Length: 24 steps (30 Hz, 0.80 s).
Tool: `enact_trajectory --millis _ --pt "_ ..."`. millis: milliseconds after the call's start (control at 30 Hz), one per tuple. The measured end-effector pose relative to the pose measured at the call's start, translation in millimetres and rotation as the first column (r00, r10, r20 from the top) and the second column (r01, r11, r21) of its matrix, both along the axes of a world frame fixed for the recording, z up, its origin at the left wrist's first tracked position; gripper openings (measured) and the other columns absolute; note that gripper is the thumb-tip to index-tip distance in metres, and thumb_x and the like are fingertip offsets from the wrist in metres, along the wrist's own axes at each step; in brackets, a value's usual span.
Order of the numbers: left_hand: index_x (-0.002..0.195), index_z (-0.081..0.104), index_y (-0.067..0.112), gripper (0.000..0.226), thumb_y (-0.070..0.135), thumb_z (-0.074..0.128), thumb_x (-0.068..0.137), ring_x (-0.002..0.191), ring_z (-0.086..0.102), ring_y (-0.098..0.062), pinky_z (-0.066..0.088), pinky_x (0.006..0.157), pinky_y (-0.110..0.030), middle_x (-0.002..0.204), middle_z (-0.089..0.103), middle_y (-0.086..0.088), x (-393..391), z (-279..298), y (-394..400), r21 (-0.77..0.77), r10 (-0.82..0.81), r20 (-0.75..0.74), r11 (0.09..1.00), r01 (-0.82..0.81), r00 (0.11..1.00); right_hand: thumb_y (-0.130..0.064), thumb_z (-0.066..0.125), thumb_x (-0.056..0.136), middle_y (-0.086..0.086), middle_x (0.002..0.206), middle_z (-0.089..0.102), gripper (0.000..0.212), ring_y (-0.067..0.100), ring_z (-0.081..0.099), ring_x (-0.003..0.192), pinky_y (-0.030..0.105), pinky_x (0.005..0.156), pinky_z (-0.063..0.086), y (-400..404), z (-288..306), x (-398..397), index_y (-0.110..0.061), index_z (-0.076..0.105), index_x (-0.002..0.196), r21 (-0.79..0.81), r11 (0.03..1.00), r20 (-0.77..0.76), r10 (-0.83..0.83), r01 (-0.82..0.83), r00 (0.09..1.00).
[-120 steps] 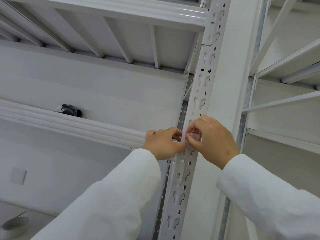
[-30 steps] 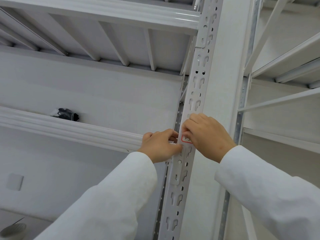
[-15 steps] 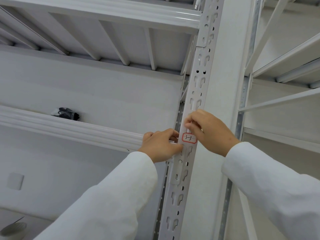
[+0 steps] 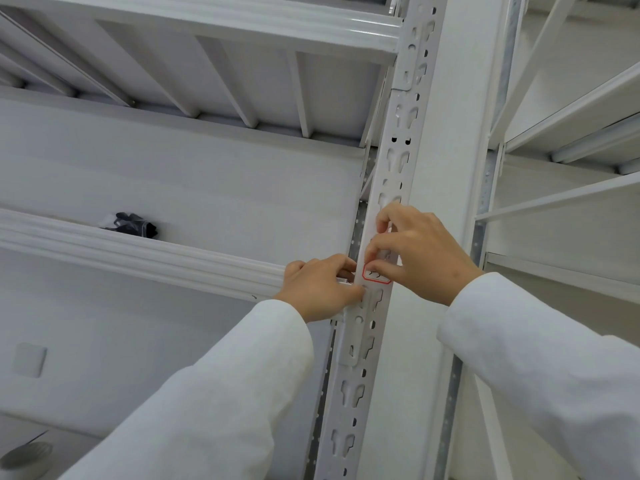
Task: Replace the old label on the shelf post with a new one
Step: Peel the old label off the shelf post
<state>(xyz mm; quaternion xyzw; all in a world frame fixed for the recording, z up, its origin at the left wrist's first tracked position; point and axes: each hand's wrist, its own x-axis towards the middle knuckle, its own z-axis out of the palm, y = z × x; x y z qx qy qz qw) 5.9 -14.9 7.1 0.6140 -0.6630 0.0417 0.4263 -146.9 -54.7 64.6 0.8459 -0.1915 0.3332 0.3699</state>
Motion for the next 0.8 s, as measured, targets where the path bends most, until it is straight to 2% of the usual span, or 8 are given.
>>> enact_trajectory --millis 167,233,300,367,533,667,800 --pt "0.117 0.053 0.034 0.032 0.043 0.051 0.086 0.118 0.049 -0.010 0.018 0.101 -0.028 0.120 0.063 0.016 0.2 -0.2 -0.4 -0.004 -0.002 0.003 1.000 0.002 1.000 -0.023 0.061 0.077 0.003 0.100 0.054 0.007 0.012 0.033 0.088 0.028 0.082 0.022 -7.0 -3.1 4.4 -0.020 0.066 0.074 -0.053 0.998 -0.025 -0.016 0.014 1.000" --pt "0.118 0.053 0.034 0.034 0.043 0.050 0.085 0.118 0.049 -0.010 0.018 0.100 -0.028 0.120 0.063 0.016 0.7 -0.8 -1.3 -0.005 -0.001 0.005 1.000 0.001 1.000 -0.022 0.058 0.077 0.003 0.101 0.055 0.008 0.013 0.033 0.089 0.024 0.080 0.017 -8.7 -3.5 5.0 -0.019 0.064 0.073 -0.054 0.998 -0.031 -0.016 0.014 0.999" --pt "0.118 0.053 0.034 0.034 0.042 0.051 0.085 0.119 0.049 -0.009 0.017 0.097 -0.027 0.120 0.063 0.017 0.9 -1.3 -2.1 -0.007 -0.004 0.002 1.000 0.004 1.000 -0.020 0.059 0.077 0.003 0.100 0.055 0.007 0.013 0.033 0.088 0.024 0.079 0.018 -9.3 -4.0 5.1 -0.020 0.063 0.073 -0.048 0.999 -0.030 -0.014 0.012 0.999" --pt "0.118 0.054 0.035 0.034 0.042 0.051 0.084 0.119 0.048 -0.008 0.016 0.095 -0.025 0.120 0.063 0.017 1.0 -1.4 -2.8 -0.012 -0.007 -0.002 1.000 0.007 1.000 -0.021 0.056 0.077 0.002 0.100 0.056 0.008 0.013 0.032 0.088 0.025 0.079 0.019 -10.1 -4.7 5.1 -0.020 0.063 0.072 -0.032 0.999 -0.022 -0.010 0.010 1.000" --pt "0.117 0.054 0.035 0.034 0.042 0.051 0.084 0.119 0.049 -0.008 0.016 0.097 -0.026 0.119 0.063 0.017 1.5 -1.6 -3.1 -0.011 -0.004 0.005 1.000 0.004 1.000 -0.018 0.056 0.079 0.001 0.099 0.056 0.009 0.012 0.031 0.088 0.017 0.078 0.012 -11.8 -6.7 5.0 -0.019 0.062 0.072 0.015 1.000 0.003 0.024 -0.024 1.000" --pt "0.117 0.053 0.035 0.034 0.042 0.051 0.084 0.119 0.049 -0.008 0.017 0.098 -0.027 0.120 0.063 0.017 0.7 -1.1 -2.6 -0.019 0.000 0.011 1.000 0.000 1.000 -0.012 0.061 0.082 0.001 0.101 0.055 0.008 0.013 0.030 0.090 0.017 0.076 0.012 -12.6 -6.0 3.6 -0.015 0.064 0.075 0.034 0.999 -0.008 0.027 -0.027 1.000" --pt "0.118 0.053 0.035 0.035 0.041 0.050 0.084 0.118 0.049 -0.008 0.016 0.096 -0.025 0.120 0.063 0.018 0.9 -1.7 -2.2 -0.022 0.001 0.009 1.000 -0.001 1.000 -0.016 0.059 0.086 -0.004 0.103 0.049 0.007 0.010 0.029 0.090 0.017 0.078 0.013 -11.5 -4.7 3.4 -0.015 0.063 0.080 0.082 0.996 -0.012 0.029 -0.028 0.999"
